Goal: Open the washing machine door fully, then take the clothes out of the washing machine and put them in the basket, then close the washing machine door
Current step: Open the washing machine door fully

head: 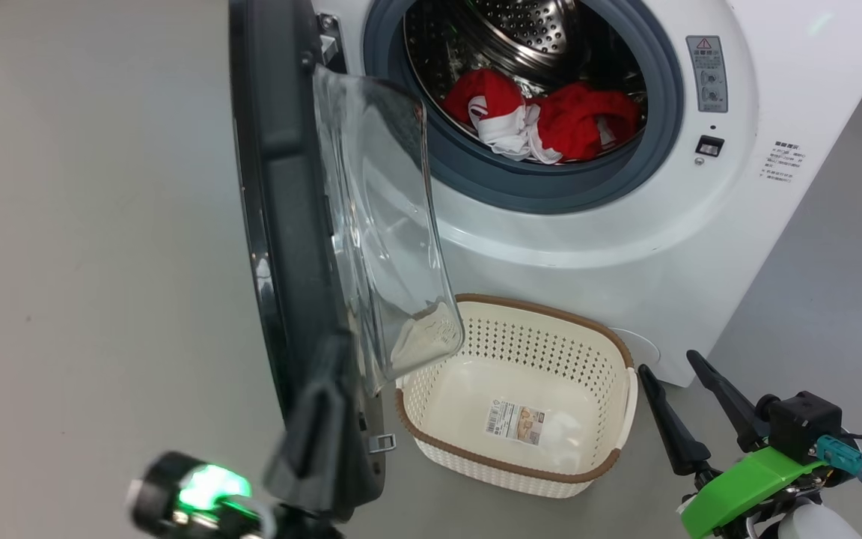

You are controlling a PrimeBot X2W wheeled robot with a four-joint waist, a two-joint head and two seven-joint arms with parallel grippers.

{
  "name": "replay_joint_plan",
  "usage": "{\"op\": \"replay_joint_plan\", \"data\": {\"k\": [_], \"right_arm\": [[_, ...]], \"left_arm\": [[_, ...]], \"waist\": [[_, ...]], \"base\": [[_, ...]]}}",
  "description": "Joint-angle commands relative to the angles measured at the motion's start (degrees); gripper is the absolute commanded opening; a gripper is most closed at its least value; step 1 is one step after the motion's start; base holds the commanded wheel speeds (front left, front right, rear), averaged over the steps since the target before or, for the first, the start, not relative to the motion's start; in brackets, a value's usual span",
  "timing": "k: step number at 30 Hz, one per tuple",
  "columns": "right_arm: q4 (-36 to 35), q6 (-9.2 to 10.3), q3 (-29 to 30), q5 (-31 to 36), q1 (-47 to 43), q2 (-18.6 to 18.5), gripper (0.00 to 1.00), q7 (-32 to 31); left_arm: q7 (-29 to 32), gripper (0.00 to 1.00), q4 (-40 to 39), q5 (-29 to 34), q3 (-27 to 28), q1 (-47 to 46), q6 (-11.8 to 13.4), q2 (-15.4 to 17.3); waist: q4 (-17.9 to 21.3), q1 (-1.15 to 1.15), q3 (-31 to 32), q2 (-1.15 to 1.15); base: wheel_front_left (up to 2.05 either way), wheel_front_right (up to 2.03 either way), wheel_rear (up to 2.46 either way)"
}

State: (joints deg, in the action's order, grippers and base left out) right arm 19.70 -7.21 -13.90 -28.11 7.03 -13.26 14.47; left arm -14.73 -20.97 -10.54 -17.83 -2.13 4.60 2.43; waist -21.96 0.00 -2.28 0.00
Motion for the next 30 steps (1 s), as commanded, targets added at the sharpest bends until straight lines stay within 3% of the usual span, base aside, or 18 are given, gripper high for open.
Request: {"op": "replay_joint_plan", "data": {"k": [1, 5, 16, 30], "right_arm": [[-1.5, -0.28, -1.0, 0.5, -0.3, -0.5, 1.0, 0.5], [-1.4, -0.28, -1.6, 0.4, 0.1, -0.5, 1.0, 0.5], [-1.3, -0.28, -1.4, 0.2, 0.4, -0.4, 1.0, 0.5], [-2.0, -0.28, -1.4, 0.1, 0.7, -0.4, 1.0, 0.5]], "left_arm": [[-0.3, 0.0, 1.5, 0.4, -0.7, 0.1, -1.3, 0.4], [-0.3, 0.0, 7.7, -2.3, -4.4, 1.2, -1.6, 0.4], [-0.3, 0.0, 21.5, -9.8, -5.3, 1.4, -0.7, 0.4], [-0.3, 0.0, 25.3, -11.9, 0.2, 0.9, 1.9, 0.4]], "waist": [[0.1, 0.0, -0.1, 0.0], [0.5, 0.0, -0.4, 0.0], [0.4, 0.0, -0.6, 0.0], [-0.4, 0.0, -1.0, 0.0]], "base": [[0.0, 0.0, 0.0], [0.0, 0.0, 0.0], [0.0, 0.0, 0.0], [0.0, 0.0, 0.0]]}}
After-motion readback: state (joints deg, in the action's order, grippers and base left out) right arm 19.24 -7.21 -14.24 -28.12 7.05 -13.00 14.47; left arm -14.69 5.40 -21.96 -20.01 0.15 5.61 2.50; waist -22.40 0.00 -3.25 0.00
